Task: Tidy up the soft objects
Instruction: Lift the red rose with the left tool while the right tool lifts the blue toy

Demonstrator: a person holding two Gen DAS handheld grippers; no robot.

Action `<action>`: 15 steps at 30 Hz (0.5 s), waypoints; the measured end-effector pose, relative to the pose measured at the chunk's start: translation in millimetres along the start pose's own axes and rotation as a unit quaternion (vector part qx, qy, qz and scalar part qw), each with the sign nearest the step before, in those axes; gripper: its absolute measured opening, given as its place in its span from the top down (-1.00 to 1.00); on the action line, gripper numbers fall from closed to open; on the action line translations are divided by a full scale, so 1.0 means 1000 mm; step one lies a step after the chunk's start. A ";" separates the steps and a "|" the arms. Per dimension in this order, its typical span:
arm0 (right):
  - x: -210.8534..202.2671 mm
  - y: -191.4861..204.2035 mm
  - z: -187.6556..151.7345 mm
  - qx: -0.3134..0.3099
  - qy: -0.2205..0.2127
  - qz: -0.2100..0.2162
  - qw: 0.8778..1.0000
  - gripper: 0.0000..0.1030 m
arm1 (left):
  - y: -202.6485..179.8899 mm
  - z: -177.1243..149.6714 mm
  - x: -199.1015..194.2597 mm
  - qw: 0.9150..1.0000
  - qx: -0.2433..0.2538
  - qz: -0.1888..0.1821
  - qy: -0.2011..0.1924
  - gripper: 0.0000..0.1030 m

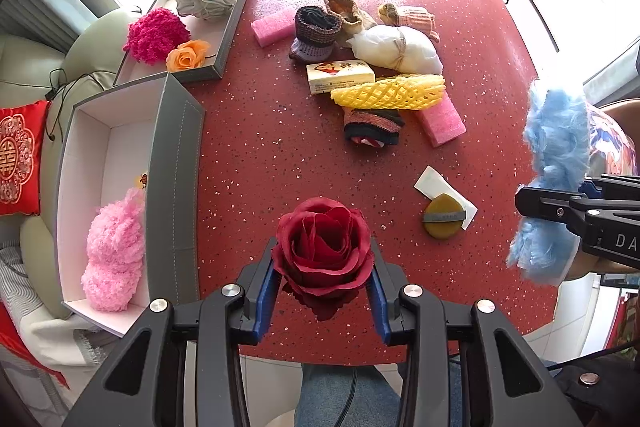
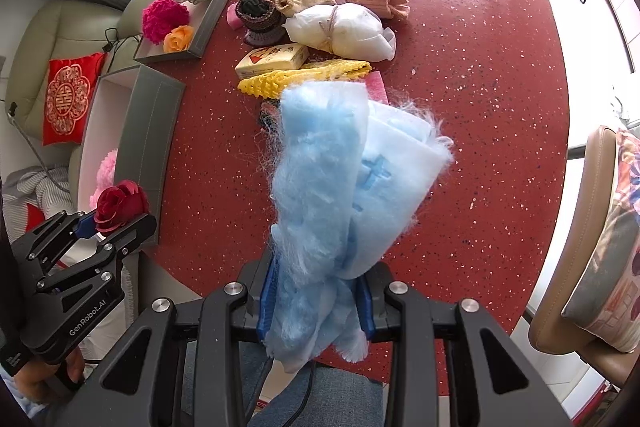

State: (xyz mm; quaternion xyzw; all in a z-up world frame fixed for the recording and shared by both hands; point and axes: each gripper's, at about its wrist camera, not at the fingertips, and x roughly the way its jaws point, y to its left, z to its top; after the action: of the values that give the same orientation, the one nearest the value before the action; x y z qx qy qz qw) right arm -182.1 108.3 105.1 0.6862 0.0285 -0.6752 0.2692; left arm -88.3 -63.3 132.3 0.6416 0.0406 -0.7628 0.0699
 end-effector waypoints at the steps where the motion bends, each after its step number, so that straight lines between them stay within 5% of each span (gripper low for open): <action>1: 0.000 0.001 0.000 -0.001 0.000 0.000 1.000 0.30 | 0.001 0.000 0.000 1.000 0.000 0.000 0.000 0.21; 15: 0.002 0.001 0.000 -0.001 0.002 -0.004 1.000 0.30 | 0.001 -0.001 0.000 1.000 -0.002 0.000 0.000 0.21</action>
State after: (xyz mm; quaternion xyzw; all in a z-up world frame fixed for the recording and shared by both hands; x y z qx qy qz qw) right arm -181.4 106.9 104.0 0.6874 0.0324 -0.6747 0.2668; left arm -87.6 -64.3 132.5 0.6413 0.0419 -0.7628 0.0712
